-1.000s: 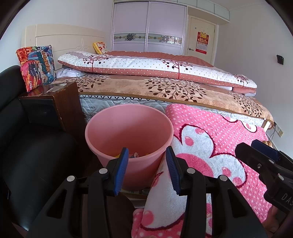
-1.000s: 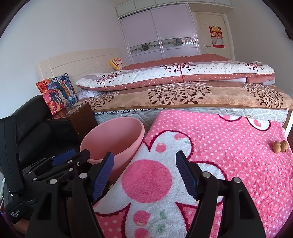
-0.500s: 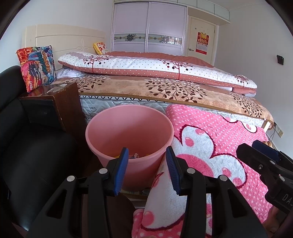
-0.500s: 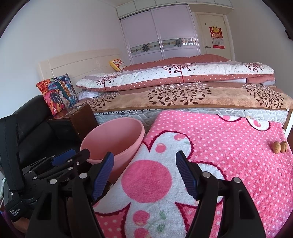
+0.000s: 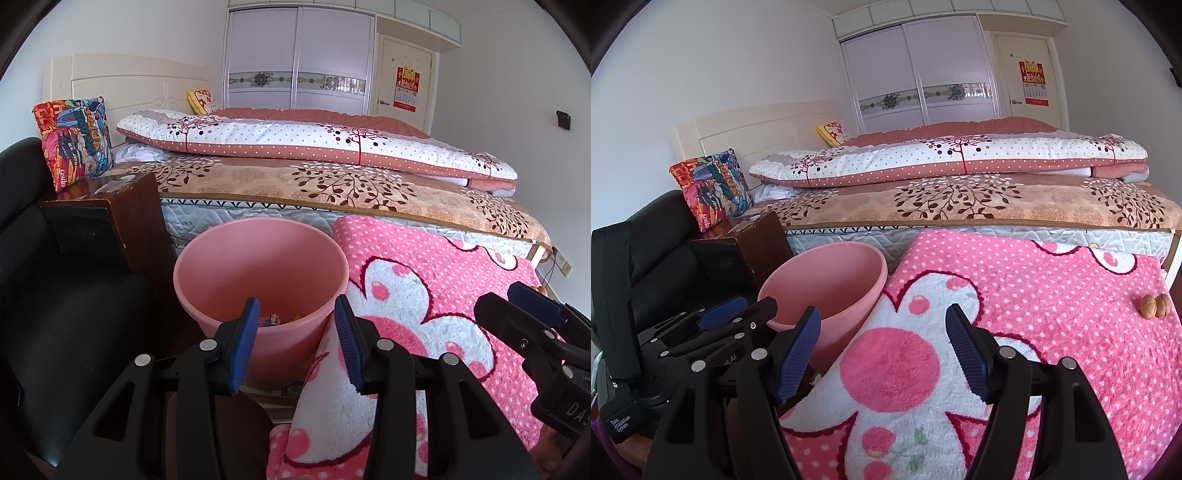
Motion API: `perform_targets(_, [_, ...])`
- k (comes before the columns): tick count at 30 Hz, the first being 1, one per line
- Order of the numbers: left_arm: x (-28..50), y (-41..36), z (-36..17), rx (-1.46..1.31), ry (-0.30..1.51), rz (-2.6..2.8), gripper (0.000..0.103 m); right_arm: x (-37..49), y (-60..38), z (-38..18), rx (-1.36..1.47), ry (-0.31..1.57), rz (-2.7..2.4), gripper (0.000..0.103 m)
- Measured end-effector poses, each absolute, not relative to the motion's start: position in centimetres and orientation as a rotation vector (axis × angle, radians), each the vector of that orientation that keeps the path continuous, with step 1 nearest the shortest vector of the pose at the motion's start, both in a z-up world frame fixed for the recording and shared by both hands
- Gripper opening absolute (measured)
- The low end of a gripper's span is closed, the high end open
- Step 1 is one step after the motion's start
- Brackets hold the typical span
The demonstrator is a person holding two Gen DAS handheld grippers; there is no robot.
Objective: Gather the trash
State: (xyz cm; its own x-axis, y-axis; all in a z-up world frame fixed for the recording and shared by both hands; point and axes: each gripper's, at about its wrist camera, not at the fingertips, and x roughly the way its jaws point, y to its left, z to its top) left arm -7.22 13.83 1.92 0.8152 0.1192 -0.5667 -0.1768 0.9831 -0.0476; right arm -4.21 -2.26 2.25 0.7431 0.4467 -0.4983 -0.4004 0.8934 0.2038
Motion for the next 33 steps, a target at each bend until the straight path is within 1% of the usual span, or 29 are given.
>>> perform_targets(33, [-7.1, 13.63, 2.33, -0.084, 0.587, 0.139, 0.043, -4.5, -2.85, 2.77, 0.099, 0.544, 0.438, 0.071])
